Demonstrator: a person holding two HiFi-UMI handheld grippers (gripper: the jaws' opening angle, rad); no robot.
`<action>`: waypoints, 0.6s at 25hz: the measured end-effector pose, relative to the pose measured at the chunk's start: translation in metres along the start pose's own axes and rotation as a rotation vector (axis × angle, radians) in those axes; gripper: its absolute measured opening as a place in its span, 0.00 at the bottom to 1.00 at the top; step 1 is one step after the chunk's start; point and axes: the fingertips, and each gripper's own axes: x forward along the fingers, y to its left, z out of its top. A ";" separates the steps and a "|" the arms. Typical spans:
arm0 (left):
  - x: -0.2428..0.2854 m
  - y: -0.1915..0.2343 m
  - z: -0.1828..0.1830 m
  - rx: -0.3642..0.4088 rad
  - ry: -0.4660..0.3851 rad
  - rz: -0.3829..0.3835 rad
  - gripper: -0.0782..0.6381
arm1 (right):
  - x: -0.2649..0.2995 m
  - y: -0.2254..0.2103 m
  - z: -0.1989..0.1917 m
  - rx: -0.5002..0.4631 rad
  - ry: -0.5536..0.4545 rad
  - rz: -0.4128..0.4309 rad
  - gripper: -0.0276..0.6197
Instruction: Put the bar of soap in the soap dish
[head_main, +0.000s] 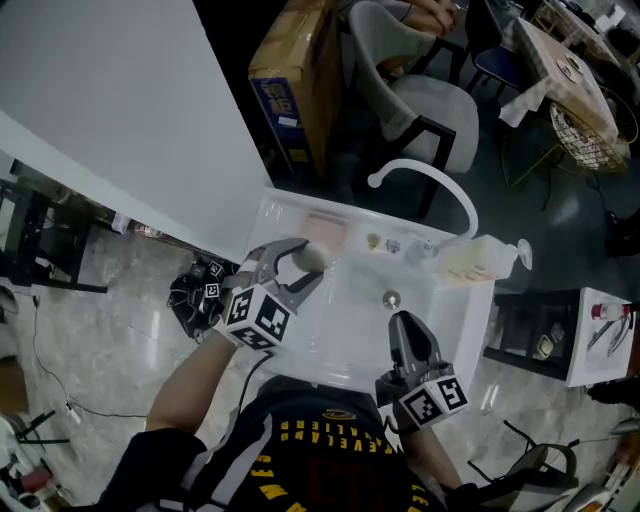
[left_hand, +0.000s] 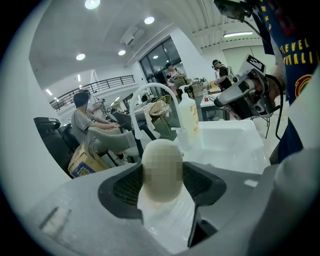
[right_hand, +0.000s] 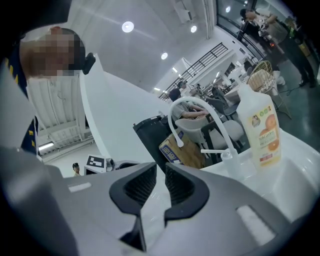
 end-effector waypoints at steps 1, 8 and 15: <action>0.005 0.001 -0.003 0.006 0.013 -0.002 0.47 | 0.000 -0.003 0.000 0.006 0.001 -0.002 0.13; 0.035 0.013 -0.017 0.055 0.074 -0.017 0.47 | 0.002 -0.023 0.002 0.034 0.009 -0.025 0.13; 0.059 0.019 -0.025 0.092 0.108 -0.039 0.47 | 0.011 -0.039 0.000 0.059 0.020 -0.038 0.12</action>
